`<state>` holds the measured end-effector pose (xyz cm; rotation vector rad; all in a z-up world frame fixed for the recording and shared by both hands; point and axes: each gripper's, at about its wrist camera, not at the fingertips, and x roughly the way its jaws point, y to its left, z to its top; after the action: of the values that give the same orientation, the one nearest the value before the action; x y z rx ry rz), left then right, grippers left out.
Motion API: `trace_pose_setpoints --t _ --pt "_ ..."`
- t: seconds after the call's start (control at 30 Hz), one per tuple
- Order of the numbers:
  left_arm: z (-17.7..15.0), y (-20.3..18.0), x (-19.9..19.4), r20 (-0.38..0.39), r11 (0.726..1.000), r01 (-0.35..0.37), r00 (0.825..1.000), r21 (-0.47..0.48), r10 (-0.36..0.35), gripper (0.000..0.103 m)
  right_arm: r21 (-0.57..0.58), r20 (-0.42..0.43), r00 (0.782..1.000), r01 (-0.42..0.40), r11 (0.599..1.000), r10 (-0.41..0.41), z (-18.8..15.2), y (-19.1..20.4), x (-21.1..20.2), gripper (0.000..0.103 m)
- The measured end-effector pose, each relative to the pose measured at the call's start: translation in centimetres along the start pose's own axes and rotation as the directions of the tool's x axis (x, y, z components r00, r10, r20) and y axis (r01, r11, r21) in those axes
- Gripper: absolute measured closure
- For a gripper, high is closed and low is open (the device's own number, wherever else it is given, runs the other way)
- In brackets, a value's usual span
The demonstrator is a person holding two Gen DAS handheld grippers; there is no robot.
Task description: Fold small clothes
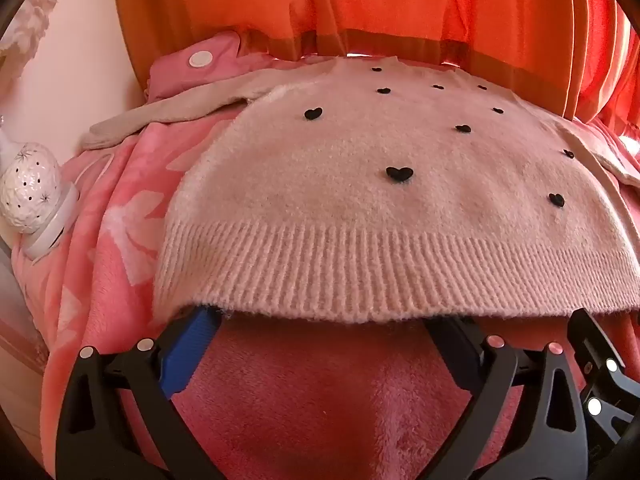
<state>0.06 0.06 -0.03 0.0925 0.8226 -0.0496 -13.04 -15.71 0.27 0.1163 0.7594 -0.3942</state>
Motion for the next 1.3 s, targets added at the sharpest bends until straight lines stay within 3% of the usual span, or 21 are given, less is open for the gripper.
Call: trace_pose_setpoints --t 1.3 --pt "-0.2 -0.38 -0.23 0.012 1.0 -0.007 1.0 0.023 0.007 0.009 0.026 0.003 1.0 0.003 1.0 -0.003 -0.36 -0.29 0.02 0.006"
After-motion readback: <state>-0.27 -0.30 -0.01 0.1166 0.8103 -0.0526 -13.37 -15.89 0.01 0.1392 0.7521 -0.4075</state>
